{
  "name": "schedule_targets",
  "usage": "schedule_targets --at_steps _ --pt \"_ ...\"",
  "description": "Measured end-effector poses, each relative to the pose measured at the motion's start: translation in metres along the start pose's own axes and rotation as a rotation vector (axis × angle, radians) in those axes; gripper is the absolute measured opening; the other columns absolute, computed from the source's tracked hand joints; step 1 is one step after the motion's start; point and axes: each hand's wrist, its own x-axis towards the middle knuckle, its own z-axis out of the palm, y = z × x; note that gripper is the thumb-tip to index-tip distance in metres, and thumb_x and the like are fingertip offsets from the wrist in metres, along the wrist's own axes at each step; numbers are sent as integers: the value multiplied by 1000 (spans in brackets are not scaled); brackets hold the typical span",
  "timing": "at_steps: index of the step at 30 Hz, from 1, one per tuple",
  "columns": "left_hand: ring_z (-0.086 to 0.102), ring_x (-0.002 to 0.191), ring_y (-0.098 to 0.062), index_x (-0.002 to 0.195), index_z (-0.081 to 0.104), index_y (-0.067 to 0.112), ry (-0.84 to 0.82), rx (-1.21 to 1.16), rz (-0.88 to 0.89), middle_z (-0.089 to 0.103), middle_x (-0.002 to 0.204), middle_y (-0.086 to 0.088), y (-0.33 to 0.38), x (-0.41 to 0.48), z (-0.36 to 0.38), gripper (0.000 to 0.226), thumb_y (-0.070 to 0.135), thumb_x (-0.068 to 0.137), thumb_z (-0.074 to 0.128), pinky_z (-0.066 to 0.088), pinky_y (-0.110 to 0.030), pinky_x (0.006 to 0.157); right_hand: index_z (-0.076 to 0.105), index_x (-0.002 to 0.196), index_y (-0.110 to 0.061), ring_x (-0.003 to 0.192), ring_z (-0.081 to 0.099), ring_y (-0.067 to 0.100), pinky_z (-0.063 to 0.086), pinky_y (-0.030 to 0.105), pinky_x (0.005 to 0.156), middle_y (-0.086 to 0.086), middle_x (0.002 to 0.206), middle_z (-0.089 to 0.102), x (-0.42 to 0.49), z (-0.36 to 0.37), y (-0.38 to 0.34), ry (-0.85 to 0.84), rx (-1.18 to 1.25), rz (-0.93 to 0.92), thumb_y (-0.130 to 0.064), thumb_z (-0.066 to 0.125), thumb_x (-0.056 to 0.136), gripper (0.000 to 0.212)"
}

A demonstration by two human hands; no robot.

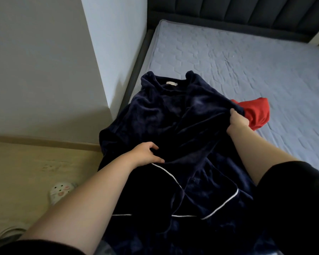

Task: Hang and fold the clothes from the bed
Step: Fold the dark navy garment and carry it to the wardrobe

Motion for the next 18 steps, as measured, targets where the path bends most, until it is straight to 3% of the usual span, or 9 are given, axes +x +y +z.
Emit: schedule_targets --at_steps 4,8,12,15,18 --pt "65 87 -13 90 64 25 22 -21 3 68 90 3 -6 -5 3 26 33 71 80 49 -24 81 60 125 -17 97 67 30 57 43 79 10 114 68 -40 -9 30 -276 126 178 -34 68 83 46" --pt "64 77 -10 80 68 23 113 -111 -11 69 81 4 -11 -19 9 16 36 73 76 47 -21 67 62 120 -13 93 67 27 55 36 71 10 112 69 -87 -26 83 -444 96 262 -31 61 88 37" --pt "65 78 -11 86 70 22 148 -196 -26 70 83 4 -18 -42 13 25 45 75 72 47 -21 64 64 107 -15 67 71 19 55 29 53 4 82 74 -128 -49 117 -536 30 371 -35 60 90 26" --pt "65 88 -13 95 68 21 138 -301 -58 69 96 3 -29 -62 17 37 51 75 72 49 -22 72 65 106 -19 74 68 18 53 28 59 2 90 73 -151 -61 128 -691 -187 464 -39 58 89 27" --pt "64 87 -9 97 66 30 59 -368 -82 68 98 8 -44 -85 18 31 47 74 76 50 -21 74 66 95 -14 70 67 17 54 28 58 3 80 71 -170 -70 130 -839 -361 545 -22 58 91 12"
